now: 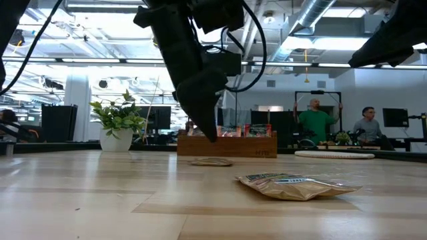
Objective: Pick & Place Tea
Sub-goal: Put the brown tea bag into the left section of the wooden organizer
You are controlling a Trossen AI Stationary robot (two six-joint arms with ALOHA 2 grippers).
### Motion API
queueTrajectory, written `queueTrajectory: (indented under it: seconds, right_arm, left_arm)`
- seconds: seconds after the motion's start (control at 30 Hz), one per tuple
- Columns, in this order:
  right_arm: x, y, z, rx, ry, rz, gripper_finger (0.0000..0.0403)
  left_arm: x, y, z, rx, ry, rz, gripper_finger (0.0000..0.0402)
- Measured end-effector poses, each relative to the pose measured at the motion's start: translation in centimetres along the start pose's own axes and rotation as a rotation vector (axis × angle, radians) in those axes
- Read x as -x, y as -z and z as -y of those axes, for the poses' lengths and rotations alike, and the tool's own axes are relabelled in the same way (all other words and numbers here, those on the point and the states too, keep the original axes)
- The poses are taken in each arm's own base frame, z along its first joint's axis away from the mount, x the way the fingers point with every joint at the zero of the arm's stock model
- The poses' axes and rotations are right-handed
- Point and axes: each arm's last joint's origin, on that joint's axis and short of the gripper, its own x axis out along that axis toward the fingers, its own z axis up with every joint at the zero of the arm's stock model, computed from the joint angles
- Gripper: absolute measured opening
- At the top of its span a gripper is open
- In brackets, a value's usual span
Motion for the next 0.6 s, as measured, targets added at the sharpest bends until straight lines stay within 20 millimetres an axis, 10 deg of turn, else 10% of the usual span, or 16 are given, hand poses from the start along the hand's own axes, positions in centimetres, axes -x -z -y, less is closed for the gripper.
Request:
queueTrajectory:
  seconds: [0.6]
  right_arm:
    - [0.0,-0.1,-0.1,-0.010,-0.013,0.001,0.0090]
  left_arm:
    - [-1.2,-0.9,-3.4,-0.049,0.019,-0.015,0.0185]
